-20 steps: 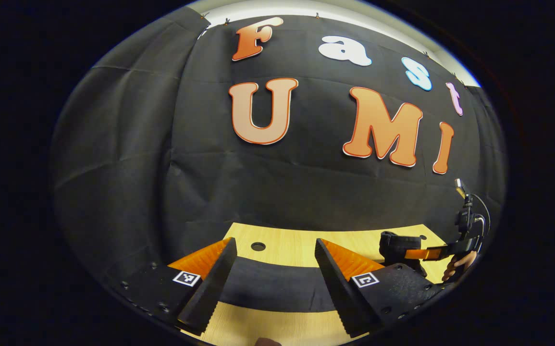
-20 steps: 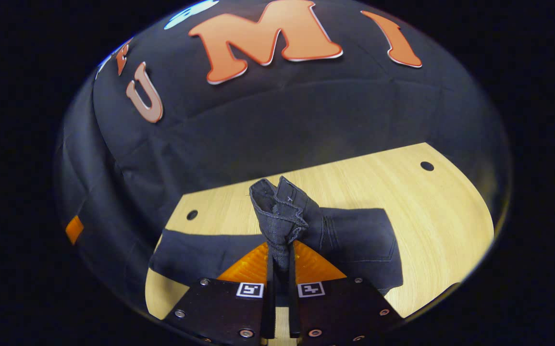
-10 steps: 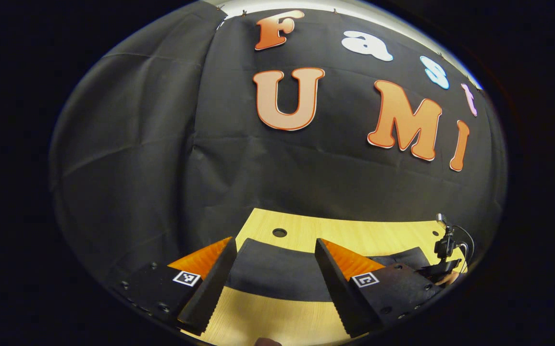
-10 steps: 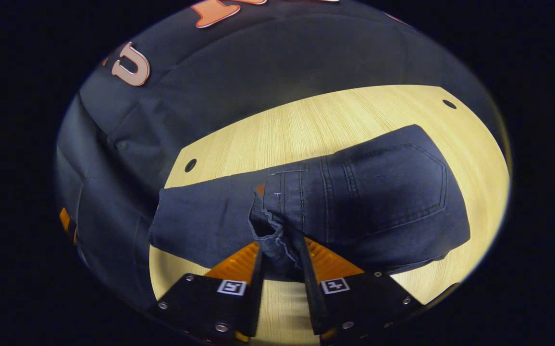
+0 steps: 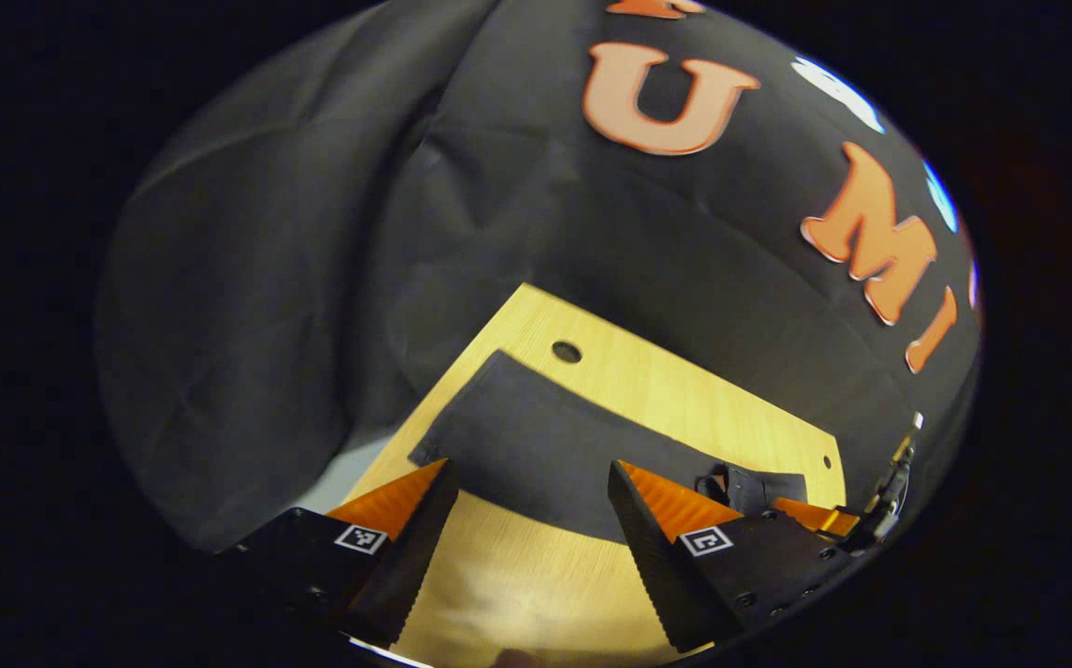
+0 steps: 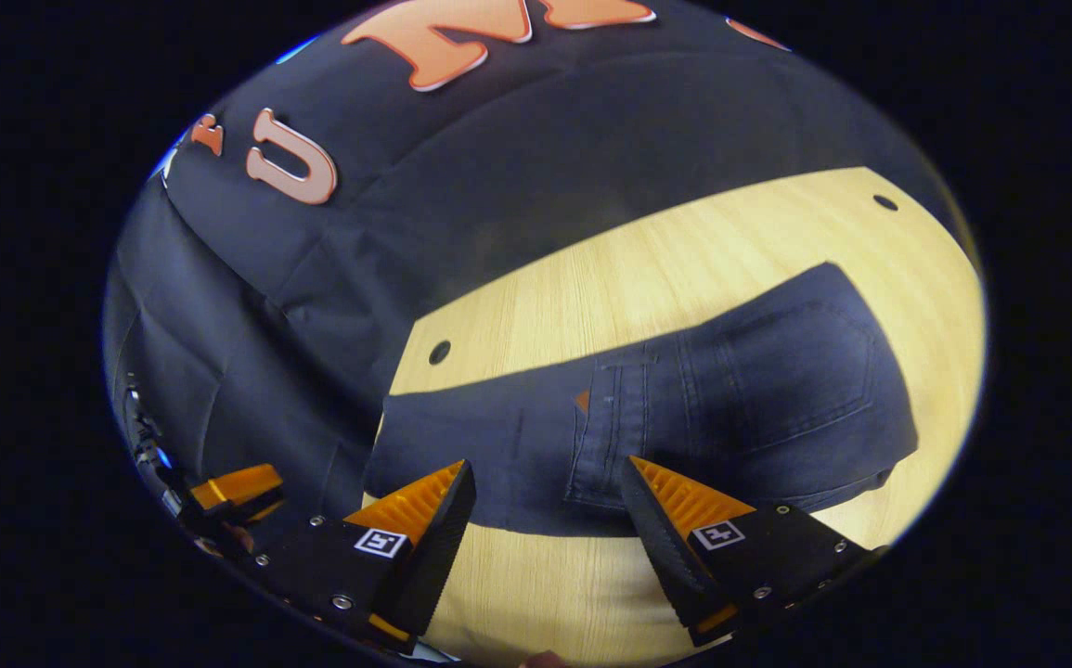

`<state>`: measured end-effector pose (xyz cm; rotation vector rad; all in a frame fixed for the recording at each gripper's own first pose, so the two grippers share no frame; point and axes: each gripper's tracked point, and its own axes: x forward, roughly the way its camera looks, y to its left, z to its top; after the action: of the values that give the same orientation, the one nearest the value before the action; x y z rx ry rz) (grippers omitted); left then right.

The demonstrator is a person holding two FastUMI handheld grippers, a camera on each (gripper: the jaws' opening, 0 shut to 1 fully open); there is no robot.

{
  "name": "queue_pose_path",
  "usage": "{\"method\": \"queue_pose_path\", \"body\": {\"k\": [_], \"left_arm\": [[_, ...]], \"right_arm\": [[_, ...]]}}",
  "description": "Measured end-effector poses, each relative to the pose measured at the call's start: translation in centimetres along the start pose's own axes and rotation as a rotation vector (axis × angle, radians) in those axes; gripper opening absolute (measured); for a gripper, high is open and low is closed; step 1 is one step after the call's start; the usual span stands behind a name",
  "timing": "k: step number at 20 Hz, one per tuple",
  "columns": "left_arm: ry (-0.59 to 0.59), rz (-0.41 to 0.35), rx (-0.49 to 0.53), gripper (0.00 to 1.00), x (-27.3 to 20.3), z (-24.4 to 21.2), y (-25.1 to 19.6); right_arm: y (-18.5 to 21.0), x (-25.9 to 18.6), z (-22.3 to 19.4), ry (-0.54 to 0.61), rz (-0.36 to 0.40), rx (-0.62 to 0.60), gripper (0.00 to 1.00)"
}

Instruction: Grasp the waist and the cuffs of the jeans and fold them to make the two legs overlap; first hold the waist and fold one-third of the jeans toward the cuffs, then hold the cuffs and fold the remaining one-third in the same direction to finish folding.

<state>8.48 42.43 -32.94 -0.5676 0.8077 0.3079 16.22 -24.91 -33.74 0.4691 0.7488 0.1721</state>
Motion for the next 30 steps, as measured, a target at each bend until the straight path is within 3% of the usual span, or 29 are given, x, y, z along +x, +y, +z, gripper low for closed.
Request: {"method": "queue_pose_path", "body": {"k": [2, 6, 11, 14, 19, 21, 27, 28, 30], "left_arm": [[0.102, 0.028, -0.067, 0.98, 1.9, -1.1, 1.2], [0.286, 0.063, -0.161, 0.98, 7.8, -2.4, 4.7], [0.405, 0.123, -0.224, 0.99, 12.2, -4.2, 6.5], [0.445, 0.227, -0.214, 0.99, 14.8, -4.2, 7.2], [0.485, 0.368, -0.292, 0.97, 18.2, -5.2, 7.6], [0.488, 0.452, -0.264, 0.97, 18.7, -5.0, 7.8], [0.446, 0.473, -0.260, 0.98, 19.0, -4.7, 7.0], [0.405, 0.451, -0.214, 0.88, 19.6, -4.2, 6.6], [0.341, 0.395, -0.166, 0.36, 20.3, -3.9, 5.1]], "right_arm": [[-0.4, -2.3, 2.0, -0.078, -0.033, -0.018, 0.95], [-3.8, -8.9, 4.6, -0.229, -0.172, -0.066, 0.96], [-5.6, -15.8, 5.5, -0.356, -0.267, -0.068, 0.96], [-5.7, -18.6, 5.4, -0.397, -0.309, -0.088, 0.97], [-5.9, -20.1, 5.8, -0.413, -0.330, -0.108, 0.97], [-6.0, -20.4, 5.9, -0.418, -0.325, -0.107, 0.97], [-6.4, -19.9, 6.1, -0.384, -0.289, -0.119, 0.97], [-6.5, -19.9, 6.2, -0.382, -0.286, -0.120, 0.97], [-7.0, -19.9, 6.1, -0.374, -0.284, -0.125, 0.97]]}}
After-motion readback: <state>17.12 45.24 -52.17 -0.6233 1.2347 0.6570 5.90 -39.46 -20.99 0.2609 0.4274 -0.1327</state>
